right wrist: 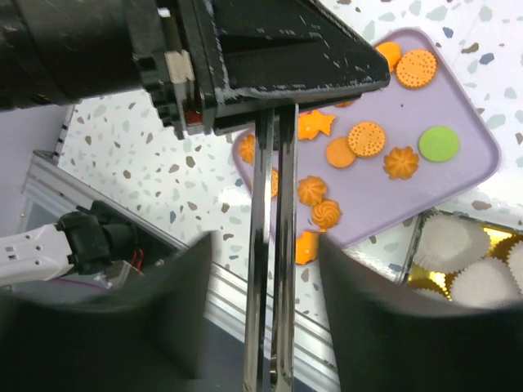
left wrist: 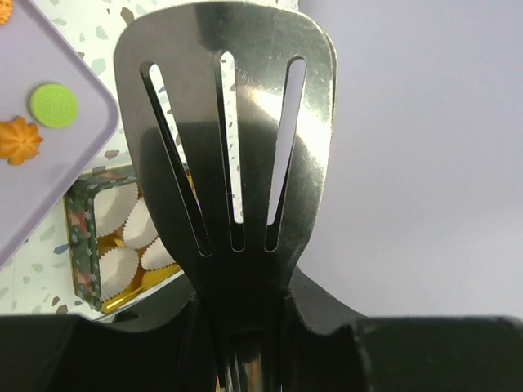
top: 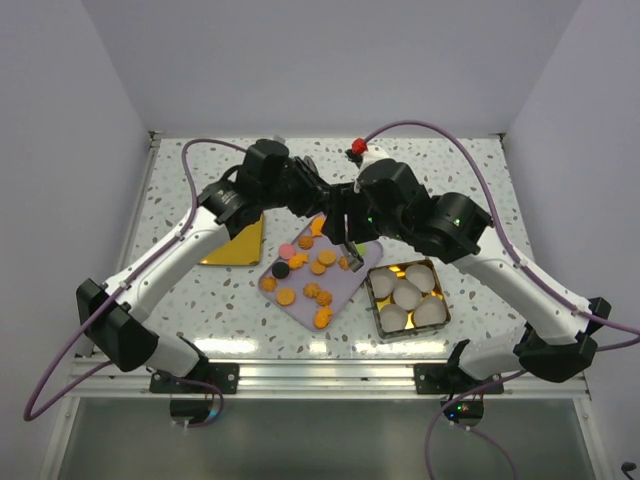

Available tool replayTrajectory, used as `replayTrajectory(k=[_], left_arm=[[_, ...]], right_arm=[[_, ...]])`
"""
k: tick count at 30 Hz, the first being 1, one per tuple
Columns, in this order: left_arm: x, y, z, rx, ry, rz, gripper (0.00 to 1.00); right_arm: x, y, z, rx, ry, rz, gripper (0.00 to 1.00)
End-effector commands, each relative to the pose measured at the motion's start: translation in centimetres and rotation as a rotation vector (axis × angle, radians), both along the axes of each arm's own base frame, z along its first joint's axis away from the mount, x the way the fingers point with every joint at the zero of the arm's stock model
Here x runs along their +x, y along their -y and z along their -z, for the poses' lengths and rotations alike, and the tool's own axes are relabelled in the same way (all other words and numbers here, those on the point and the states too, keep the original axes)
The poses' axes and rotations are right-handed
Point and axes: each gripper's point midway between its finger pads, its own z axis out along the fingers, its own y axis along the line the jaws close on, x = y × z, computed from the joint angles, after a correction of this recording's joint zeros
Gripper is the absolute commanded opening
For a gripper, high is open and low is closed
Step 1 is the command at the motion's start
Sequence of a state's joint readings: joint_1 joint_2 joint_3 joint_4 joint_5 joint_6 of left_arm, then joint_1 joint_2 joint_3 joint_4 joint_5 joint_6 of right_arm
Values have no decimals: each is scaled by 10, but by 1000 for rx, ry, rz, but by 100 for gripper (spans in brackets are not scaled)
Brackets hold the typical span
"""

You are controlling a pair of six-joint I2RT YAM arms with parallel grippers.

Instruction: Pack the cookies

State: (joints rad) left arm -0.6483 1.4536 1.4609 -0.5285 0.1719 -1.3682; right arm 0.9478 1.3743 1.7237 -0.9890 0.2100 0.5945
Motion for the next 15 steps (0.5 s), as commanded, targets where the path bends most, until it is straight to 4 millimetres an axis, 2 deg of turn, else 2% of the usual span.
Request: replayTrajectory(k=[1,3,4,5,6,7,9,10,11,15], left_arm=[[0,-9,-9,11,63,-17,9],[0,-11,-19,-16,91,-38,6],[0,-12,-16,-18,84,-46,4],[2,-14,-20,-29,101,-64,3],[1,-17,-27,-51,113,-77,2],[0,-18,-23,-54,112,-81,0],[1,-18,-39,-111,163,-89,0],[0,-18,-38,-122,171,-91,0],[1,-16,-49,-155,209,-88,0],[1,-20,-69,-175,288,-94,0]], right_arm=[[1,-6,-27,103,58,-8,65],[0,-8,-28,116,55,-14,75],[0,-9,-28,122,48,-16,82],[0,-10,-27,127,45,-14,84],[-1,-12,-29,140,45,-22,85],[-2,-13,-27,143,37,-22,85],[-2,-16,-24,148,29,-26,85],[-2,-17,-21,146,20,-26,84],[-3,-17,-19,144,14,-29,83],[-3,-19,-12,138,-3,-27,80]])
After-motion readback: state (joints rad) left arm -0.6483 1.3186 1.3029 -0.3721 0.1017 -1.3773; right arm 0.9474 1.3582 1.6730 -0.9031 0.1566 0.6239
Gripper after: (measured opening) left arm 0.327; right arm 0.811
